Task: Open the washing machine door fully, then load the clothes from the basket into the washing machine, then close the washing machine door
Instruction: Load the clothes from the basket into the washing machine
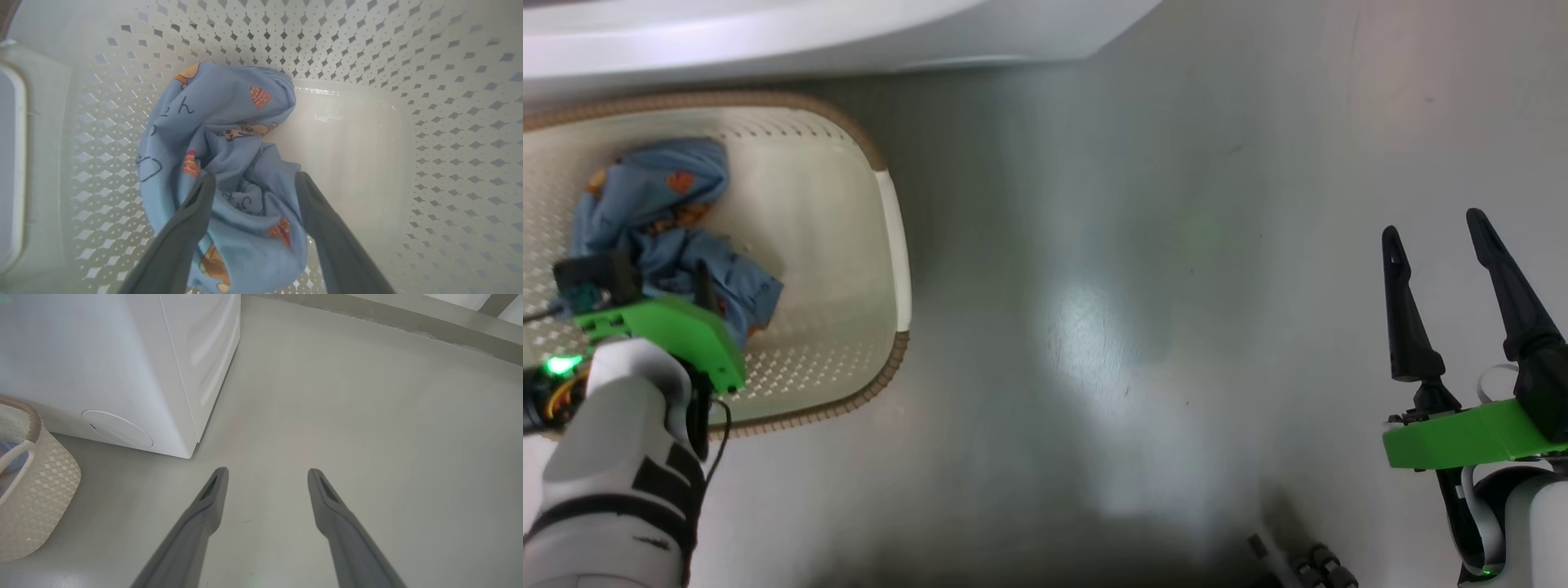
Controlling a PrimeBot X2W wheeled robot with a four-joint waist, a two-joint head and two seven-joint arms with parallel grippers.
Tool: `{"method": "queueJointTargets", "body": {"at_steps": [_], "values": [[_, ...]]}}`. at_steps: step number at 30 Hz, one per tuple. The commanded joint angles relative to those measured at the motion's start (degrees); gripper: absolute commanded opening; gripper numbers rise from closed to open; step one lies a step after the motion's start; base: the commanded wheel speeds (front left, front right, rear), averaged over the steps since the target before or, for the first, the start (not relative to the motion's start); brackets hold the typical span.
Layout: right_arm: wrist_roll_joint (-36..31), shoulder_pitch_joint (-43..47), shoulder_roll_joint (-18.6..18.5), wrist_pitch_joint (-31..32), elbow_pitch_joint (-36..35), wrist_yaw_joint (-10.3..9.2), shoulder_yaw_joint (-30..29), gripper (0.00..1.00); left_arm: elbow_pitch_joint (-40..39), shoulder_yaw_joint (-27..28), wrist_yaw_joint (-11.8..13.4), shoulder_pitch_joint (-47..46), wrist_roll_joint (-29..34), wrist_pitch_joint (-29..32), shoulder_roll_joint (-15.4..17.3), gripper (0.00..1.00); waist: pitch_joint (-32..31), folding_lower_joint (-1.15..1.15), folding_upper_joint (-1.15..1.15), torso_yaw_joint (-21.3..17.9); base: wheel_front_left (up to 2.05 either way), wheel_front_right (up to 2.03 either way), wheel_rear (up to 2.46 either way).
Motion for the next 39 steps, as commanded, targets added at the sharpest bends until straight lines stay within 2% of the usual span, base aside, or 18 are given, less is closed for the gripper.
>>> {"method": "queueJointTargets", "body": {"at_steps": [1, 11, 14, 26, 27, 28, 39], "values": [[-0.4, 1.1, -0.1, 0.2, -1.6, 0.09, 1.1, 1.0, 0.1, 1.5, 0.6, 0.6, -0.3, -0.1, 2.8, 1.0, 2.7, 0.0, 0.0, -0.2, 0.0, 0.0, 0.0], [-0.8, 1.1, 0.0, 0.8, -3.3, 0.09, 1.3, 1.0, 1.3, 0.8, 0.8, -3.1, -0.9, 0.1, 2.7, 1.0, 5.7, 0.0, 0.0, -0.2, 0.0, 0.0, 0.0], [-0.9, 1.2, 0.1, 1.0, -4.0, 0.09, 0.8, 1.0, 1.5, 1.0, 0.1, -4.0, -1.5, 0.1, 2.5, 1.0, 6.4, 0.0, 0.0, -0.4, 0.0, 0.0, 0.0], [-1.1, 1.5, 0.2, 1.8, -5.3, 0.09, 0.4, 1.0, 1.8, 0.3, 0.1, -5.0, -2.4, 0.9, 2.4, 1.0, 7.3, 0.0, 0.0, -0.6, 0.0, 0.0, 0.0], [-1.1, 1.5, 0.2, 1.9, -5.4, 0.09, 0.4, 1.0, 1.8, -0.2, -0.5, -5.0, -2.4, 1.2, 2.4, 0.37, 7.4, 0.0, 0.0, -0.7, 0.0, 0.0, 0.0], [-1.1, 1.4, 0.2, 1.9, -5.4, 0.09, 0.4, 1.0, 1.8, -0.4, -0.7, -5.1, -2.3, 1.0, 2.5, 0.0, 7.4, 0.0, 0.0, -0.7, 0.0, 0.0, 0.0], [-1.1, 0.2, 0.3, 1.1, -4.3, 0.09, 0.7, 1.0, 1.8, -0.4, -0.8, -4.7, -3.4, 0.4, 2.7, 0.0, 6.8, 0.0, 0.0, -0.7, 0.0, 0.0, 0.0]]}}
